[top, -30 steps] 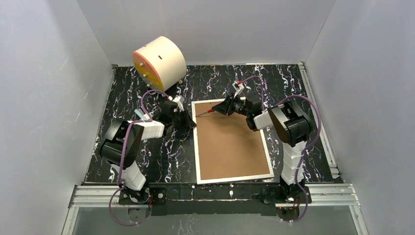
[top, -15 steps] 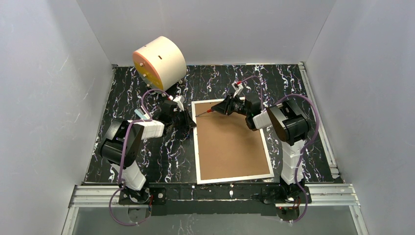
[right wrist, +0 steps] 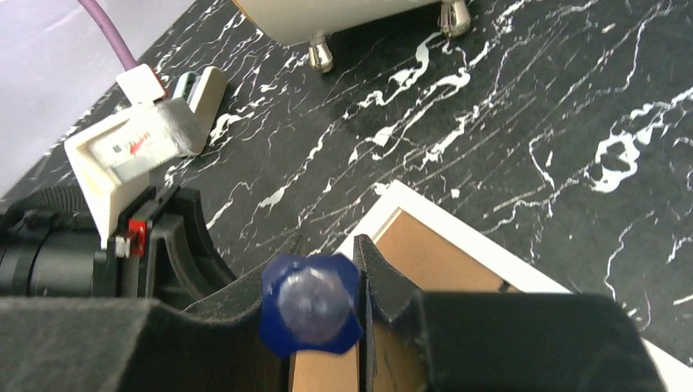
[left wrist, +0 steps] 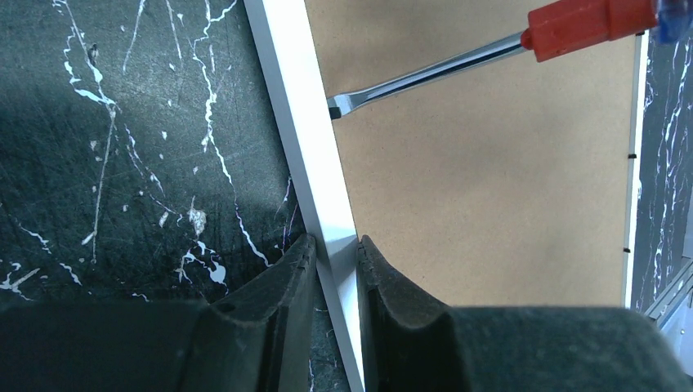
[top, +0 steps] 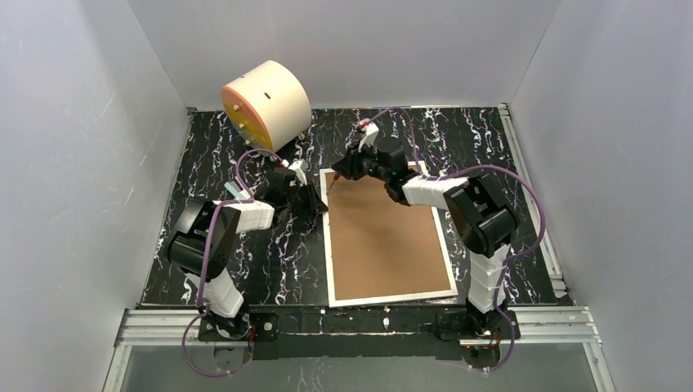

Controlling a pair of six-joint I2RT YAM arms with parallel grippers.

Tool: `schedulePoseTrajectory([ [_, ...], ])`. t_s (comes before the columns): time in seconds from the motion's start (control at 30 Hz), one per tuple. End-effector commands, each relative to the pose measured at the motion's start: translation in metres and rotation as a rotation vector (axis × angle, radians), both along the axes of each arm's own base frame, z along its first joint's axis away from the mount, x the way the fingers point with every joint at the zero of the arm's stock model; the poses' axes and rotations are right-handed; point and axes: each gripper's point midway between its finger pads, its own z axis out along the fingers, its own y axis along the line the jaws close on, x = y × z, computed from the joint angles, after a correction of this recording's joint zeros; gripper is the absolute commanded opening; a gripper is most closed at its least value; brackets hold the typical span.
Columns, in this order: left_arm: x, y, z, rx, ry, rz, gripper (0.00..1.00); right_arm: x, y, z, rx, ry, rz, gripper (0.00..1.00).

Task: Take the photo out of the frame
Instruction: Release the photo frame item from the photo frame, then adjust the photo frame at the center of the board.

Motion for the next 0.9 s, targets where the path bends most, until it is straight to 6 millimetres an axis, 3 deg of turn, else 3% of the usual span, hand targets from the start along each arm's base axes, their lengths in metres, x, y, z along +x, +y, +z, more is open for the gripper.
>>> schedulePoseTrajectory([
  [0.0, -0.047, 0.032, -0.061, 0.169, 0.193, 0.020, 0.06, -0.032, 0.019, -0.041, -0.222, 0.047, 0.008, 0.01],
  [0.27, -0.048, 0.033, -0.057, 0.162, 0.186, 0.032, 0.06, -0.037, 0.050, -0.017, -0.253, -0.019, -0.019, 0.01],
  [0.4, -0.053, 0.035, -0.057, 0.162, 0.190, 0.034, 0.06, -0.026, 0.047, 0.009, -0.248, -0.034, -0.080, 0.01],
  [0.6, -0.060, 0.038, -0.051, 0.154, 0.178, 0.036, 0.06, 0.002, -0.005, 0.048, -0.213, -0.019, -0.253, 0.01],
  [0.73, -0.061, 0.037, -0.045, 0.140, 0.168, 0.032, 0.06, 0.005, -0.040, 0.069, -0.166, -0.007, -0.330, 0.01],
  [0.87, -0.066, 0.038, -0.040, 0.136, 0.161, 0.031, 0.06, 0.010, -0.101, 0.077, -0.125, 0.034, -0.501, 0.01],
])
